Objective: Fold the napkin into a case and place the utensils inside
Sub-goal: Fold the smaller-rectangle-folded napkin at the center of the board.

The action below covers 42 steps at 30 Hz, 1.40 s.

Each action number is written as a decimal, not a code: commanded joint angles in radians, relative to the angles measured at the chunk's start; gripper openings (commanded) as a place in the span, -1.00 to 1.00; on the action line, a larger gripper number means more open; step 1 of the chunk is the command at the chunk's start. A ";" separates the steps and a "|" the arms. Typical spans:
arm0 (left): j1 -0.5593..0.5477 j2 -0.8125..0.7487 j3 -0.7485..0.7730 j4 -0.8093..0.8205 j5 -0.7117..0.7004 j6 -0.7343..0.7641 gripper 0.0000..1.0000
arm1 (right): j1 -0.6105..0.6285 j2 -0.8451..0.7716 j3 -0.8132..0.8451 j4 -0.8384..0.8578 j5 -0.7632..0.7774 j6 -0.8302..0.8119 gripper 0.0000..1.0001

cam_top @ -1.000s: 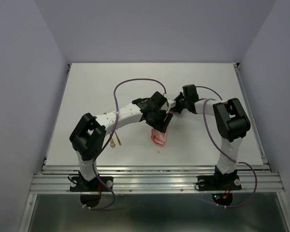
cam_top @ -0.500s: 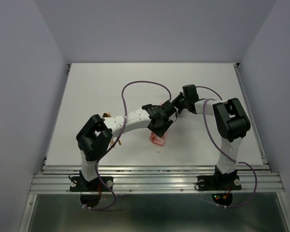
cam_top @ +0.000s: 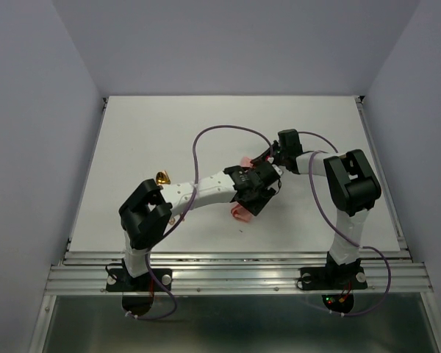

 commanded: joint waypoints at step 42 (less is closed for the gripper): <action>0.092 -0.090 -0.097 0.216 0.244 -0.009 -1.00 | 0.003 0.048 -0.035 -0.095 0.069 -0.038 -0.99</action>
